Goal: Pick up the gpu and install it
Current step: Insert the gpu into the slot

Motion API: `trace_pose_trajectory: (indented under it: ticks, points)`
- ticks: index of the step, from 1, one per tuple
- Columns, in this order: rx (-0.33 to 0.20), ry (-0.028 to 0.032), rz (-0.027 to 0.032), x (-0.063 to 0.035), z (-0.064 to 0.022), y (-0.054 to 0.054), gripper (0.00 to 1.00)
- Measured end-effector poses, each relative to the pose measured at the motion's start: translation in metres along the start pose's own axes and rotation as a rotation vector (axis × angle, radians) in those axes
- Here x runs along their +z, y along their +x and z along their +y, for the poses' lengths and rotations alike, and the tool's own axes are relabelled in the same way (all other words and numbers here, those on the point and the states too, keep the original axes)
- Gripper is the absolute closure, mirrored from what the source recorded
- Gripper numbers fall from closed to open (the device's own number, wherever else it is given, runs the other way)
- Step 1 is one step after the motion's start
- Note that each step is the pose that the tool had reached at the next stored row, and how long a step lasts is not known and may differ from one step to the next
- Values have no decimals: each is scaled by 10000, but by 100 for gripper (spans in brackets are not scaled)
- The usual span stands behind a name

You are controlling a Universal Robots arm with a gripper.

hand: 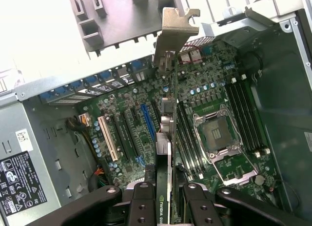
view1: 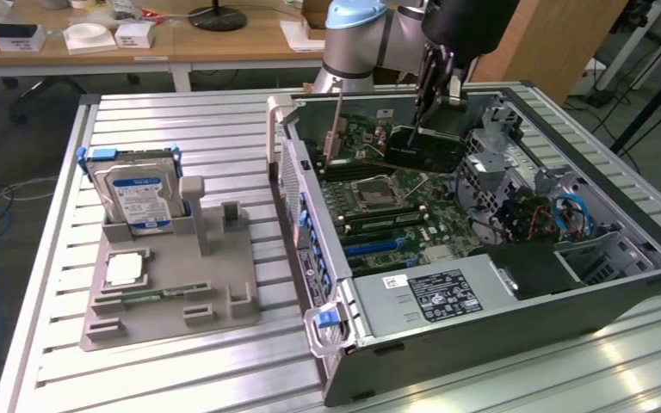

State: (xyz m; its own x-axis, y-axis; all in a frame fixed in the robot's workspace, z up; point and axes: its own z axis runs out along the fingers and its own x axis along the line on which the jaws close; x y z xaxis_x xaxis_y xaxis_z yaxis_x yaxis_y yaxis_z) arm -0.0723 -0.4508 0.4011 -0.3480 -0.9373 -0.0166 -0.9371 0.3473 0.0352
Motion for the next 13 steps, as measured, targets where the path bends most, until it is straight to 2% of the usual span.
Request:
trace_pose_trajectory:
  ticks: [13]
  points:
    - [-91, -1, 3, 0, -1, 0, 74]
